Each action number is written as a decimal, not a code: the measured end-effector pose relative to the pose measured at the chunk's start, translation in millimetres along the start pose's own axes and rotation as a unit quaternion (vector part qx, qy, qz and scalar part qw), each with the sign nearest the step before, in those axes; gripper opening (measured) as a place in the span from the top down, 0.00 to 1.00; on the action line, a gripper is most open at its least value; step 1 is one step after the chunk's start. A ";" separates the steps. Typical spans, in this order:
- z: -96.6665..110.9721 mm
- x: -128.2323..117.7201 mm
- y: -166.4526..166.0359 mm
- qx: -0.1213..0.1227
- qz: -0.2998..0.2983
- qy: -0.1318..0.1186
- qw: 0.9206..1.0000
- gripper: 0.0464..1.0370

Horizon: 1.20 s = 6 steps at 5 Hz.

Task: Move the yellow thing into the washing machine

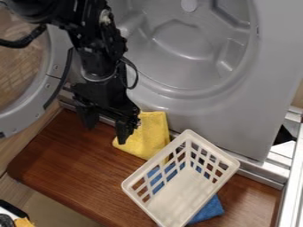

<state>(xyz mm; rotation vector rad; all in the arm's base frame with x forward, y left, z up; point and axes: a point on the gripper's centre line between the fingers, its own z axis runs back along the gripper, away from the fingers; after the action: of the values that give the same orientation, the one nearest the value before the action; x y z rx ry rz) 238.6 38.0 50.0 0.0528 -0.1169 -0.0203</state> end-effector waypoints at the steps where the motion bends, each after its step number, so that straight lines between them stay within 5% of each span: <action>1: -5.1 -2.1 -0.4 -0.001 0.002 0.009 1.000 0.04; 3: -37.5 16.8 -0.1 0.017 0.009 -0.021 1.000 0.04; 5: -90.1 35.6 -3.6 0.008 -0.005 -0.063 0.998 0.04; 6: -109.5 43.7 -5.7 -0.015 -0.021 -0.089 0.996 0.04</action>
<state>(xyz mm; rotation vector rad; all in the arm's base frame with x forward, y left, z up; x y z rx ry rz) 294.7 37.0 -53.9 0.0230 -0.2927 -0.0687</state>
